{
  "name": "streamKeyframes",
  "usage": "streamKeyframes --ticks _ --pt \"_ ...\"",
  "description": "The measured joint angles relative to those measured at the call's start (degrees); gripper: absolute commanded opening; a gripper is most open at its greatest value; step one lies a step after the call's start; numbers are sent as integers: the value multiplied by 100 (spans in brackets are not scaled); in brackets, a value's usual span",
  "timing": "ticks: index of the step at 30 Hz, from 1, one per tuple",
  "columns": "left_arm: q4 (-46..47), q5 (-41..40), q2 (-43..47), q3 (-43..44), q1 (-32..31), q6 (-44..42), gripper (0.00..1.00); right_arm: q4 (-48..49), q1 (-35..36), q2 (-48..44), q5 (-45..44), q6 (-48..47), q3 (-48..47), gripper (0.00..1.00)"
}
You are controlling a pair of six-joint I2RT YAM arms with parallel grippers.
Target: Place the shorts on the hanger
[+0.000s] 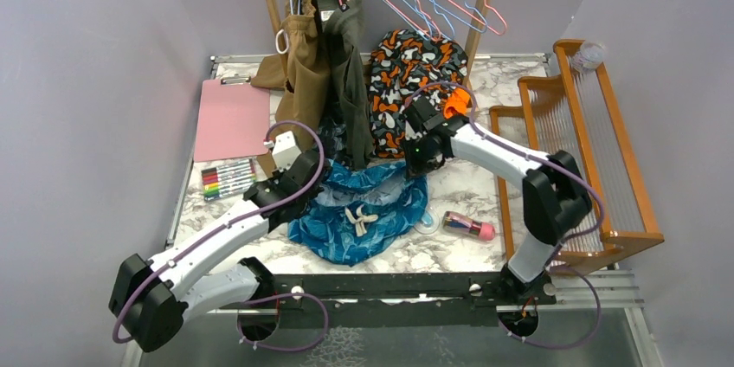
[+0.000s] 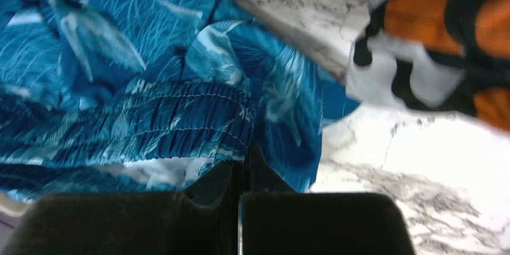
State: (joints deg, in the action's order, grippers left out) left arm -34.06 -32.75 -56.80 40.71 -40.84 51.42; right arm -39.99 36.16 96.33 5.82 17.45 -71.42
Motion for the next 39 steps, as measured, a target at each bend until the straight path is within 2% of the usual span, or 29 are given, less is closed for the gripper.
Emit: streamKeyframes --ticks 4,6,12,16,21,28,39 --pt "243 -153 -326 -142 74 297 0 66 -66 645 83 74 -334 2" --pt "319 -177 -520 -208 120 422 0 149 -66 861 107 116 -466 9" --pt "442 -177 -1204 -262 417 782 0 339 -66 1005 131 267 -546 36" --pt "468 -136 -1349 -286 601 925 0 400 -66 973 131 310 -546 44" --pt "485 -107 -1353 -293 688 988 0 400 -66 603 131 328 -498 48" --pt "505 -7 -1285 -341 697 1051 0 461 -66 -382 138 417 -166 52" --pt "527 122 -1259 -372 699 1176 0 765 -66 -1220 192 940 603 53"
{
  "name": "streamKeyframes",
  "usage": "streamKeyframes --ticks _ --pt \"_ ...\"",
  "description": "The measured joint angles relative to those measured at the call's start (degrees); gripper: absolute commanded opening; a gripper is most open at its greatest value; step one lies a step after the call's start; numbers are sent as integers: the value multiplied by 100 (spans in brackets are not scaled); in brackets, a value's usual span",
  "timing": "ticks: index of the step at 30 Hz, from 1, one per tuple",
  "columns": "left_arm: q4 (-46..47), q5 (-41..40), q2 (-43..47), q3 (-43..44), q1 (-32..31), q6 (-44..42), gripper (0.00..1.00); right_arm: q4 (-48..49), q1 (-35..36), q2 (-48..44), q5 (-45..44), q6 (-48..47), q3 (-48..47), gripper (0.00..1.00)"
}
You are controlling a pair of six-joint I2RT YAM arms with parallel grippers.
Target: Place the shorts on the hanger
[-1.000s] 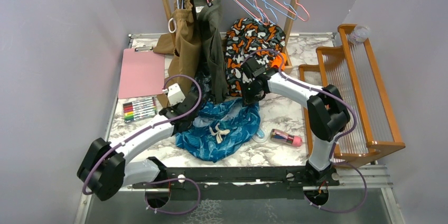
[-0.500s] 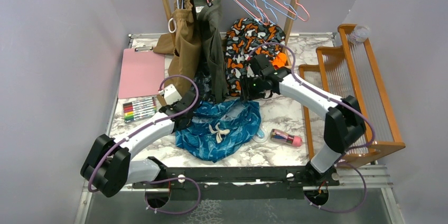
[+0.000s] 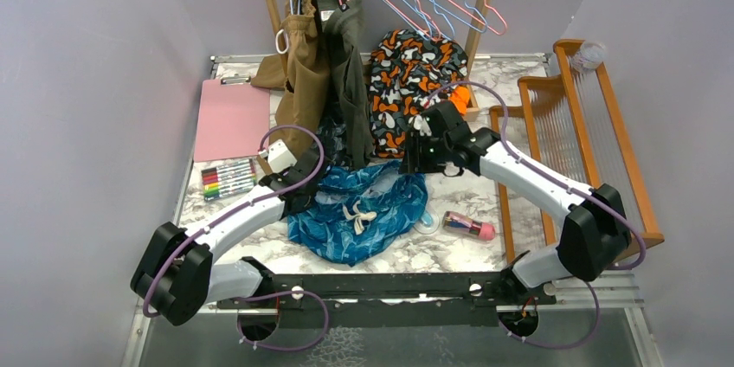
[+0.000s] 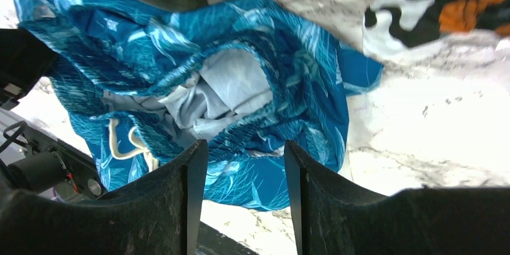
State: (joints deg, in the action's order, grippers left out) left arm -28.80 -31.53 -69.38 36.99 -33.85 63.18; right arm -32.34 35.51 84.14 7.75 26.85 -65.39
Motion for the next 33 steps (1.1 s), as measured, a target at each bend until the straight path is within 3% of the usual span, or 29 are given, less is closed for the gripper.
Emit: streamKeyframes --ticks 8,16,23,26,27,28,33 --pt "24 57 55 -83 2 101 0 750 2 -254 13 1161 1023 54" --pt "46 90 96 -179 2 133 0 1349 17 -251 -81 1969 1145 57" --pt "44 133 168 -227 2 140 0 1416 63 74 -131 2100 1128 52" --pt "46 173 190 -229 2 116 0 1386 129 179 -168 2090 1128 45" --pt "48 195 192 -229 4 101 2 1381 131 186 -170 2083 1128 41" --pt "48 225 195 -232 4 76 10 1384 140 190 -170 2068 1128 38" --pt "44 420 323 -243 4 -157 61 1370 162 201 -219 1963 1128 22"
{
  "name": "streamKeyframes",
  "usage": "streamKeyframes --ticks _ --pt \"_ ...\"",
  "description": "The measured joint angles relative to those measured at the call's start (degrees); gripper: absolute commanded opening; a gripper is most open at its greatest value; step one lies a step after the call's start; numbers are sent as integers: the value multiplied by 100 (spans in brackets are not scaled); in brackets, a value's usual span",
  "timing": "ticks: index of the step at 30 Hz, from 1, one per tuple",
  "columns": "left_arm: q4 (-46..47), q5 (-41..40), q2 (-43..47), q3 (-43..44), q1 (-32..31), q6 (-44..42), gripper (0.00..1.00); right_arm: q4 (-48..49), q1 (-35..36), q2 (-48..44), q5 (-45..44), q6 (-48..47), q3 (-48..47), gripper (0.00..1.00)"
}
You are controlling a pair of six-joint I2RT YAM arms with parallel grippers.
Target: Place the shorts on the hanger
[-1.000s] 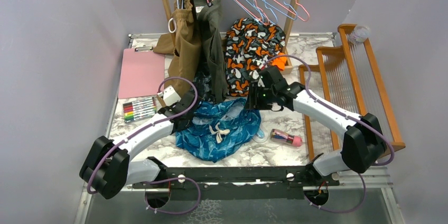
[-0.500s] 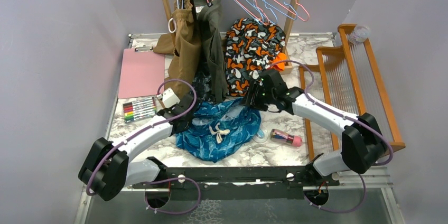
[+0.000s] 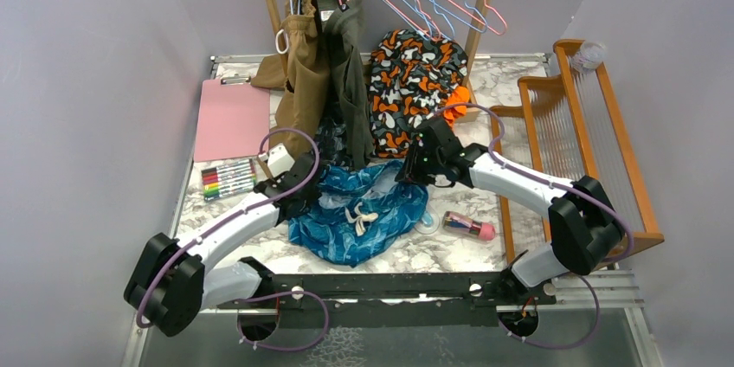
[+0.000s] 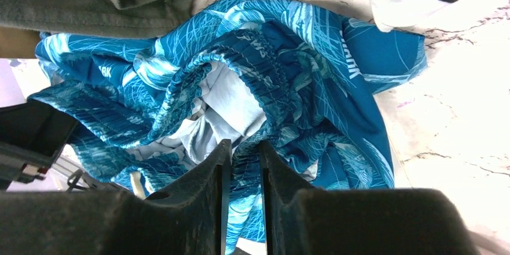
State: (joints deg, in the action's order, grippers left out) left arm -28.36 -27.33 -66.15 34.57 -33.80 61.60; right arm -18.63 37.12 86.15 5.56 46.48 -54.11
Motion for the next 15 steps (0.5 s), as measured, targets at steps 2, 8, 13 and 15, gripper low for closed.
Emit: streamKeyframes --ticks 2,8,13,15 --pt "-4 105 151 -13 0 -116 76 -28 0 0 -35 -50 0 18" --pt "-98 271 697 -4 0 -553 90 -142 0 0 -170 -249 0 4" --pt "-302 269 798 181 0 -1003 88 -245 0 0 -258 -442 -20 1" --pt "-369 267 796 278 0 -1207 87 -299 0 0 -306 -531 -44 1"
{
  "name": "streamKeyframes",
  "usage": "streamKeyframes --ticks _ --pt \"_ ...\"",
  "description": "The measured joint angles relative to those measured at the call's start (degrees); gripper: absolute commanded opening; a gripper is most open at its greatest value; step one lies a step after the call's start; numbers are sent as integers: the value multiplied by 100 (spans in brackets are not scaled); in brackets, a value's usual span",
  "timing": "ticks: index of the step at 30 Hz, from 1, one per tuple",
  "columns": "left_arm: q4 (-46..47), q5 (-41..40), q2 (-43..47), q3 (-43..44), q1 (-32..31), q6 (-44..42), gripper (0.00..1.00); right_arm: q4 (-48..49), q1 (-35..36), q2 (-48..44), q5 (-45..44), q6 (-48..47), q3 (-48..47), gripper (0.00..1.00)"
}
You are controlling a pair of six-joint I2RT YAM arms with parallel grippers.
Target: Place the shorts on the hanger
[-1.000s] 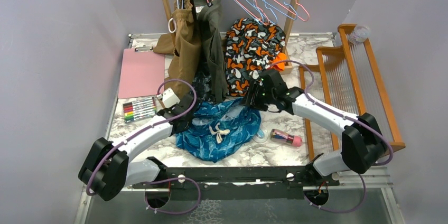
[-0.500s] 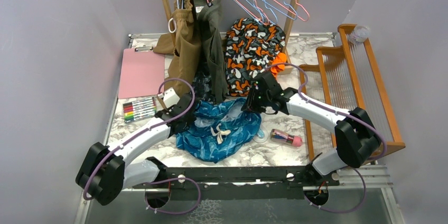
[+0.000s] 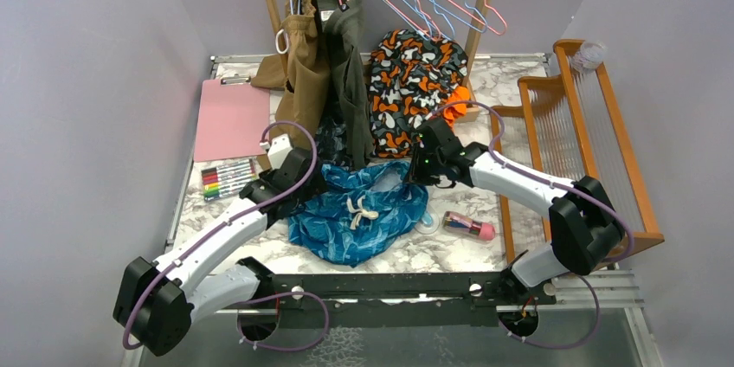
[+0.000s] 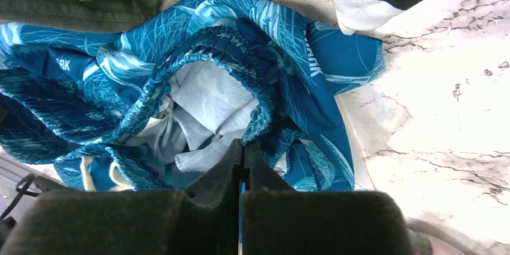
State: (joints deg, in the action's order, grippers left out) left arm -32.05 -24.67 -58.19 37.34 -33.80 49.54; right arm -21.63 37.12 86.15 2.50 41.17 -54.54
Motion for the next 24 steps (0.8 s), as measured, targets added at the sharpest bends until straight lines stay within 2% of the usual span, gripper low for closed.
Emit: streamKeyframes --ticks 6,12,14,24 --pt "-103 -13 -251 372 42 -667 80 -101 0 -59 -57 -273 7 1" --pt "-98 -11 -702 693 190 -1290 56 -107 0 -380 -68 -463 260 1" --pt "-107 0 -769 695 245 -1429 52 -127 0 -494 -90 -527 332 1" --pt "-13 450 -1032 695 310 -1895 52 -157 0 -809 -138 -706 564 1"
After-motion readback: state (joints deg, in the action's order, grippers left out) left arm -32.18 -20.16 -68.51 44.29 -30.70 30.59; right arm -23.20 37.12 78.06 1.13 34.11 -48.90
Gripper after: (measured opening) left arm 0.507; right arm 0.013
